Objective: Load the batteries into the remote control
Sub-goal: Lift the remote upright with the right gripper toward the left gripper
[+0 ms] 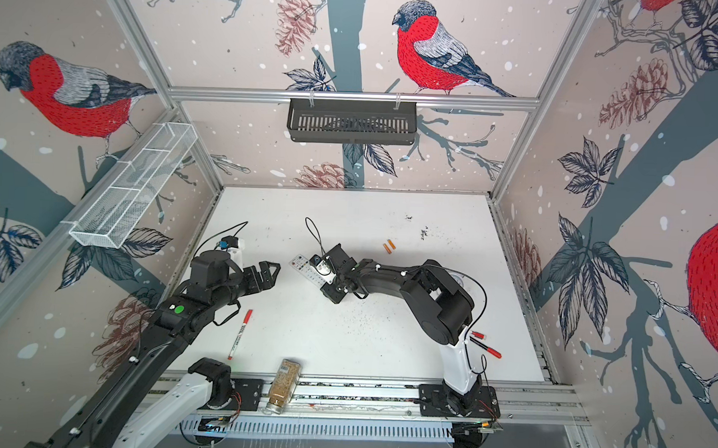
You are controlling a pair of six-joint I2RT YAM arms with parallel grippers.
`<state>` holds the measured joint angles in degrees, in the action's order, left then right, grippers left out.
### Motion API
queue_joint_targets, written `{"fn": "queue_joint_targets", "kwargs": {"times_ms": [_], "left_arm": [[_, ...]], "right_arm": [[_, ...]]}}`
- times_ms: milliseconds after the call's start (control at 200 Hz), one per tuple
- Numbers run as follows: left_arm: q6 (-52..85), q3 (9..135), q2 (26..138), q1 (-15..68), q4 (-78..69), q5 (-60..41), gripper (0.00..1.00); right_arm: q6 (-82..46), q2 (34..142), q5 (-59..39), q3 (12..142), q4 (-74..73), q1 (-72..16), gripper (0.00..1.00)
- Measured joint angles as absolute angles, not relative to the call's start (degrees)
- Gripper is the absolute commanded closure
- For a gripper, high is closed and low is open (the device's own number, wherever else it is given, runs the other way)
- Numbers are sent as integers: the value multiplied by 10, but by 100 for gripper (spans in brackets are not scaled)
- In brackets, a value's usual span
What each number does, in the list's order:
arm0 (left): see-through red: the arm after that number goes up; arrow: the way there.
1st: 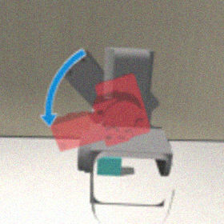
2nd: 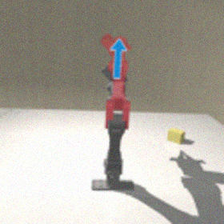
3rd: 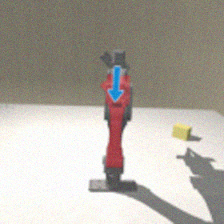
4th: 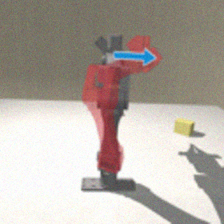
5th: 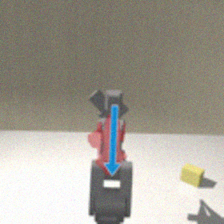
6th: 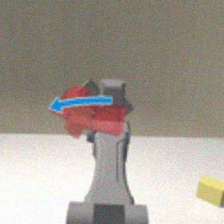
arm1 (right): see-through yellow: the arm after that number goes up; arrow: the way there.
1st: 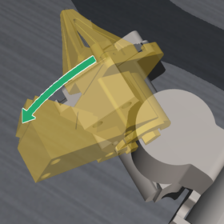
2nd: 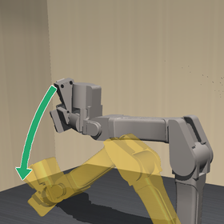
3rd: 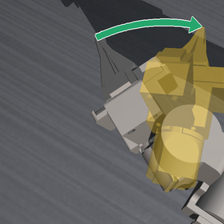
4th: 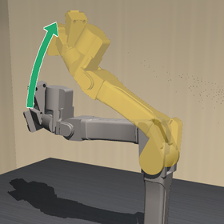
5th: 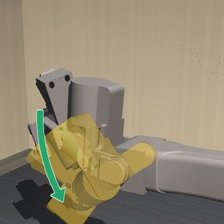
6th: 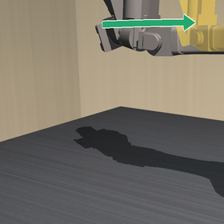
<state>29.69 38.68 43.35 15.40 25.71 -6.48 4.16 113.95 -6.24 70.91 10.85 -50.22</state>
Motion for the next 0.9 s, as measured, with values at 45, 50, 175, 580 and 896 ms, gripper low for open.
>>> {"fn": "queue_joint_targets", "kwargs": {"times_ms": [45,50,175,580,896], "left_arm": [[298,382,434,154,251,-69,2],[298,381,434,154,249,-70,2],[300,355,428,154,214,-94,2],[347,243,467,154,-77,-246,2],[405,210,549,163,-412,-390,2]], "right_arm": [[40,1134,-74,706,109,-495,57],[40,1133,-75,706,109,-494,57],[27,1090,-127,679,98,-461,57],[-41,928,-326,573,-1,-358,60],[-162,820,-507,498,-122,-313,61]]}}
